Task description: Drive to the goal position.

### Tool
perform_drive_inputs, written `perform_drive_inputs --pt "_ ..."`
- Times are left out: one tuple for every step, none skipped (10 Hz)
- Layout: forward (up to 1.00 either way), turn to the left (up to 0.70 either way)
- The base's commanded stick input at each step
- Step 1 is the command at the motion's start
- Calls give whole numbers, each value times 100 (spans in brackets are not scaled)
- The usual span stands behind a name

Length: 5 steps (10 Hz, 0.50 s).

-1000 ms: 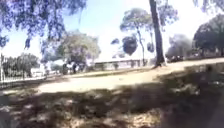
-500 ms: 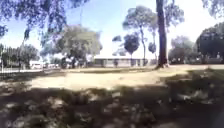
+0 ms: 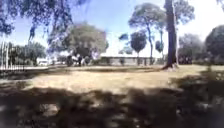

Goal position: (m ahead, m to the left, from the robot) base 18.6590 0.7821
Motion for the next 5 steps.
perform_drive_inputs --pt "70 0" --pt "70 0" --pt "70 0" --pt "70 0" --pt "70 0"
